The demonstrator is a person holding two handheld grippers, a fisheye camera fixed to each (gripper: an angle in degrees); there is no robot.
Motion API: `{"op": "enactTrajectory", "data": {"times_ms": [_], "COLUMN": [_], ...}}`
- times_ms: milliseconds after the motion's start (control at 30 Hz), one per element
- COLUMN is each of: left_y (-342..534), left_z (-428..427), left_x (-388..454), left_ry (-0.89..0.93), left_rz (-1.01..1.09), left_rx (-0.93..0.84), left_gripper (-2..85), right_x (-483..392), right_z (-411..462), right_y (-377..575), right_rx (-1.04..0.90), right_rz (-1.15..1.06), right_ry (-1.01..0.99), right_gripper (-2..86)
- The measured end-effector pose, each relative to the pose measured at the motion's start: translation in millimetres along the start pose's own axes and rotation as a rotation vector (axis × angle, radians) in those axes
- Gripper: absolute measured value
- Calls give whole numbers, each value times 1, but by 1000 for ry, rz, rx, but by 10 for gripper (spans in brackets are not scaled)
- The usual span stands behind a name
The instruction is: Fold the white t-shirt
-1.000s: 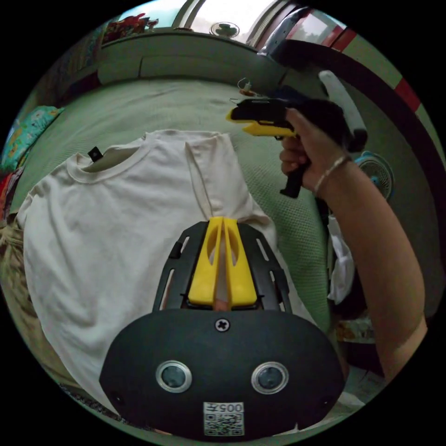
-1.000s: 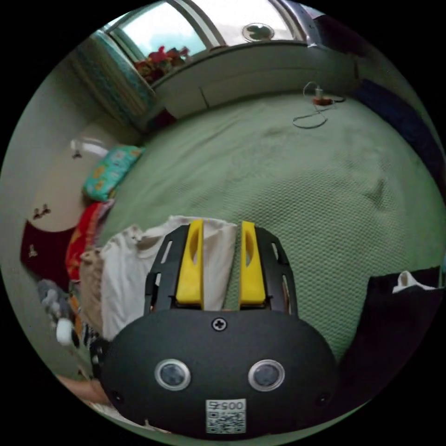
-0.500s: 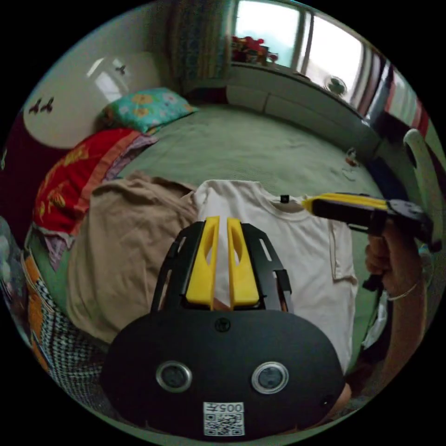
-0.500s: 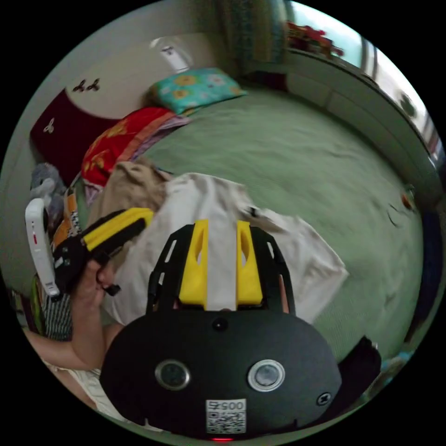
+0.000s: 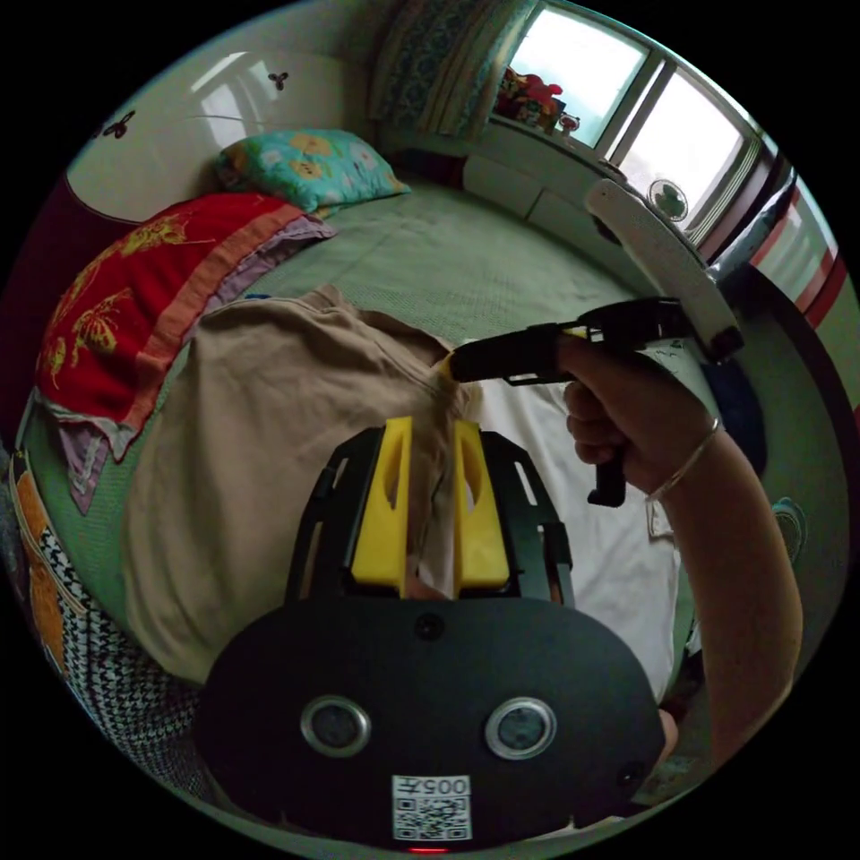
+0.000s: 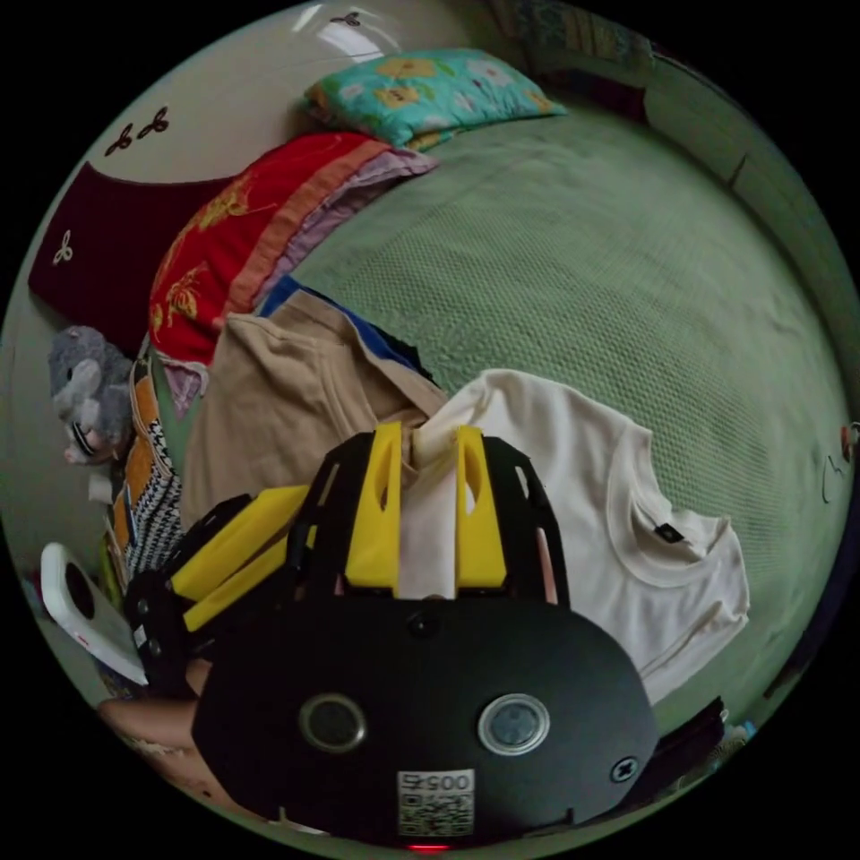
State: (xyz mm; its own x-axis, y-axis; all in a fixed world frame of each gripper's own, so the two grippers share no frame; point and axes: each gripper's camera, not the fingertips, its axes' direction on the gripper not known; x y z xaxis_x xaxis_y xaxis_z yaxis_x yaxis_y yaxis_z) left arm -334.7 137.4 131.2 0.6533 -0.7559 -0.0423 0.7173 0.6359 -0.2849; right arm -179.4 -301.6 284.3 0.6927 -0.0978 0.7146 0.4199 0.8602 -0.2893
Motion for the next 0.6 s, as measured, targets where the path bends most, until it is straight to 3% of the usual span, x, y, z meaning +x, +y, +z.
{"op": "enactTrajectory", "data": {"times_ms": [167, 600], "left_y": [-10, -30], "left_z": [-7, -25], "left_x": [-17, -43], "left_ry": [65, 75], "left_rz": [2, 43], "left_rx": [-9, -43], "left_gripper": [81, 82], "right_x": [3, 40], "right_z": [-10, -65], "right_y": [-8, 24], "right_rx": [74, 175], "right_rz": [30, 111], "right_ry": [-47, -22], "right_gripper": [-7, -12]}}
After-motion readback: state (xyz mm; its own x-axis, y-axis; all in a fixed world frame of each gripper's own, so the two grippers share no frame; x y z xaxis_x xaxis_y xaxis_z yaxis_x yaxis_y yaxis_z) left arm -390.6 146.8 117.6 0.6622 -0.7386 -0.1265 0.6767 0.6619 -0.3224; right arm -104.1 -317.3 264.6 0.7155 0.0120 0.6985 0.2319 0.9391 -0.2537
